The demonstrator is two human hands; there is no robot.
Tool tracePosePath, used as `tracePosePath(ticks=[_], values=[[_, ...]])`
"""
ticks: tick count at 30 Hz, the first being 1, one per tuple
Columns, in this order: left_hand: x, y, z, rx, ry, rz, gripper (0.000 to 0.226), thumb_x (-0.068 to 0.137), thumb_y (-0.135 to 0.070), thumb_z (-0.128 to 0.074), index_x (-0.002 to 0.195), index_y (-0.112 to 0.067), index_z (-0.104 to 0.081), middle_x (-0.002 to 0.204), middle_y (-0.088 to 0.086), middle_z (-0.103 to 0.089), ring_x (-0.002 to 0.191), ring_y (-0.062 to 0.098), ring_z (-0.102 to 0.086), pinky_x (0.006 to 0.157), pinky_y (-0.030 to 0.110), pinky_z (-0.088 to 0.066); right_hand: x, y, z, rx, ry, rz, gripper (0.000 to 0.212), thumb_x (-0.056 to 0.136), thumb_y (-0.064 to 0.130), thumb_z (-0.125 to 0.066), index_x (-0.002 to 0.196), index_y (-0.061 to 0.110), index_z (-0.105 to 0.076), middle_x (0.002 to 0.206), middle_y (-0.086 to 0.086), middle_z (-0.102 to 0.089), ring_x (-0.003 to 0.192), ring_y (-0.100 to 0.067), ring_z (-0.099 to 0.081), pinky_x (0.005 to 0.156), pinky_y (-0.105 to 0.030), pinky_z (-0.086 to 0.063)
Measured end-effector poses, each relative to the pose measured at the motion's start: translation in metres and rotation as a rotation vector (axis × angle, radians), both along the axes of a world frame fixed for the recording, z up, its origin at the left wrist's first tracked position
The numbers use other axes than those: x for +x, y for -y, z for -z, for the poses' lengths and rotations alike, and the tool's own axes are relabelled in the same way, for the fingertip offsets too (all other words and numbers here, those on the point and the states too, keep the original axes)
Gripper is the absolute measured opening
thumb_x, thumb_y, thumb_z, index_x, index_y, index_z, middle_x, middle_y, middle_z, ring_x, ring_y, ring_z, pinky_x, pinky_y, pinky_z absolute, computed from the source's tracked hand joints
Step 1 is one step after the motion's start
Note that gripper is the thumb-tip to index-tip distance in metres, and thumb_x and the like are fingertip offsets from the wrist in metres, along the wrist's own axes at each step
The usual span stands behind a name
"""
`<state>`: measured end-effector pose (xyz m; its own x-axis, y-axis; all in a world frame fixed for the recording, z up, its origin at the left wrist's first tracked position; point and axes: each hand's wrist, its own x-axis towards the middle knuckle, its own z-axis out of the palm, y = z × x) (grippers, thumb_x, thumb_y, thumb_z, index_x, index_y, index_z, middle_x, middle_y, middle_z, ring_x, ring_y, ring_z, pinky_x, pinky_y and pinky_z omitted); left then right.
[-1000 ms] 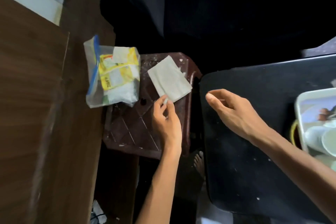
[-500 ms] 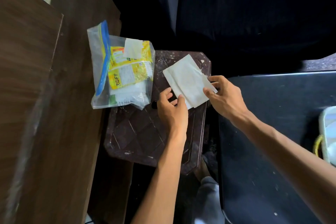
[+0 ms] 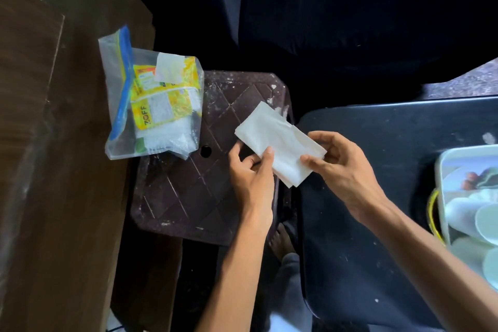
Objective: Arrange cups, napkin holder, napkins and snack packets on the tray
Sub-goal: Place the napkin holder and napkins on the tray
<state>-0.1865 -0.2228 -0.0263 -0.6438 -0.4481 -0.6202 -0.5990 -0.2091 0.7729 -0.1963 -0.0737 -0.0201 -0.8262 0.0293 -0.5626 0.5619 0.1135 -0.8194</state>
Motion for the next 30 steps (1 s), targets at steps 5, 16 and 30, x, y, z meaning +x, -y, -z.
tracePosePath(ticks=[5,16,30], values=[[0.014,-0.031,-0.013,0.084,-0.027,0.046,0.024,0.094,-0.019,-0.071,0.117,-0.019,-0.065,0.096,-0.005,-0.081,0.095,0.010,-0.077,0.073,0.020,-0.060,0.036,-0.032,-0.004,-0.092,0.039,0.075,0.019,0.092,0.028,-0.070,0.111,0.027,-0.069,0.103,0.005,-0.077,0.097,-0.011,-0.073,0.086,-0.031,-0.058],[0.023,-0.109,-0.033,0.026,-0.123,0.201,0.042,0.092,-0.014,-0.073,0.131,-0.017,-0.057,0.103,0.006,-0.076,0.087,0.007,-0.075,0.075,0.023,-0.061,0.093,-0.150,-0.031,0.085,-0.089,0.102,0.014,0.090,0.015,-0.070,0.097,0.026,-0.072,0.090,0.007,-0.076,0.084,-0.015,-0.072,0.076,-0.034,-0.056],[0.012,-0.336,-0.060,-0.438,-0.440,1.107,0.012,0.091,-0.023,-0.073,0.096,-0.013,-0.077,0.091,-0.004,-0.072,0.073,0.008,-0.061,0.065,0.005,-0.042,0.181,-0.340,-0.056,0.670,-0.338,0.560,0.024,0.087,0.016,-0.074,0.097,0.038,-0.069,0.088,0.025,-0.071,0.071,0.001,-0.064,0.061,-0.008,-0.048]])
